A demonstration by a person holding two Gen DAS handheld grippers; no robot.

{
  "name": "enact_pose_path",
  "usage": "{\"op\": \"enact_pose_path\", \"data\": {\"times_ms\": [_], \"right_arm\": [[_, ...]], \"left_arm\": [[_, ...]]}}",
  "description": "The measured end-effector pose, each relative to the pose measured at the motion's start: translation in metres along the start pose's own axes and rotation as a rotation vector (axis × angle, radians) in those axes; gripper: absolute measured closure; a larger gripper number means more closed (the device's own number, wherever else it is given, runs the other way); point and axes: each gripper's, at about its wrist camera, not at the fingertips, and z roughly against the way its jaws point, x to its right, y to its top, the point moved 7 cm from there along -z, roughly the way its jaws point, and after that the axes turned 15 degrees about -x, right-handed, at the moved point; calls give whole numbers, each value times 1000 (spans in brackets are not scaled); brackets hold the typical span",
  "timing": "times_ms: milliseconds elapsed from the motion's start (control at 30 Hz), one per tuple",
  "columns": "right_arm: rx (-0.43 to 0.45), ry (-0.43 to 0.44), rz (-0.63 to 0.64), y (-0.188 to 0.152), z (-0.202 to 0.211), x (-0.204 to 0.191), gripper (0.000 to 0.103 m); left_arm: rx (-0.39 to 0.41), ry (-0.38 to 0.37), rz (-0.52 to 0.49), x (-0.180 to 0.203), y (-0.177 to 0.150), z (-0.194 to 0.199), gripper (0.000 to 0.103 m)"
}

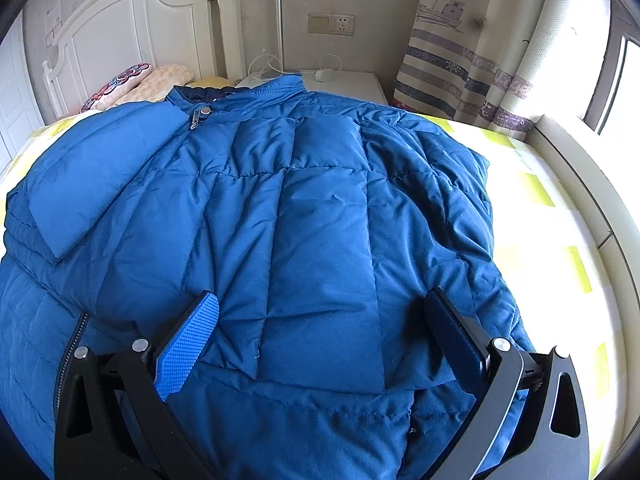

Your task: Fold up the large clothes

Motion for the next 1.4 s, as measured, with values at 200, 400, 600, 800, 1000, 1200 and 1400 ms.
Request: {"op": "enact_pose_path", "data": {"times_ms": [200,400,600,800,1000,1200,1400], "right_arm": [[-1,-9,4,0,-1,-1,5],[1,-21,7,0,0,-1,5],[225,16,63,8,56,-37,6],[246,-94,438,22,54,-152,6],[279,-349,617,47,18,-218,17],[336,-37,438,64,64,-191,73],[382,489,-87,55,106,-39,73]], "left_arm": [[-115,152,-59,1,-2,-55,4],[-118,119,-33,-6,-8,-58,2],[-120,83,-12,-9,-8,-60,2],[-43,140,-5,-9,-9,-38,2],[21,114,103,-28,-10,-22,2],[46,102,169,-40,-9,-16,2],[79,105,137,-32,-8,-9,2]]}}
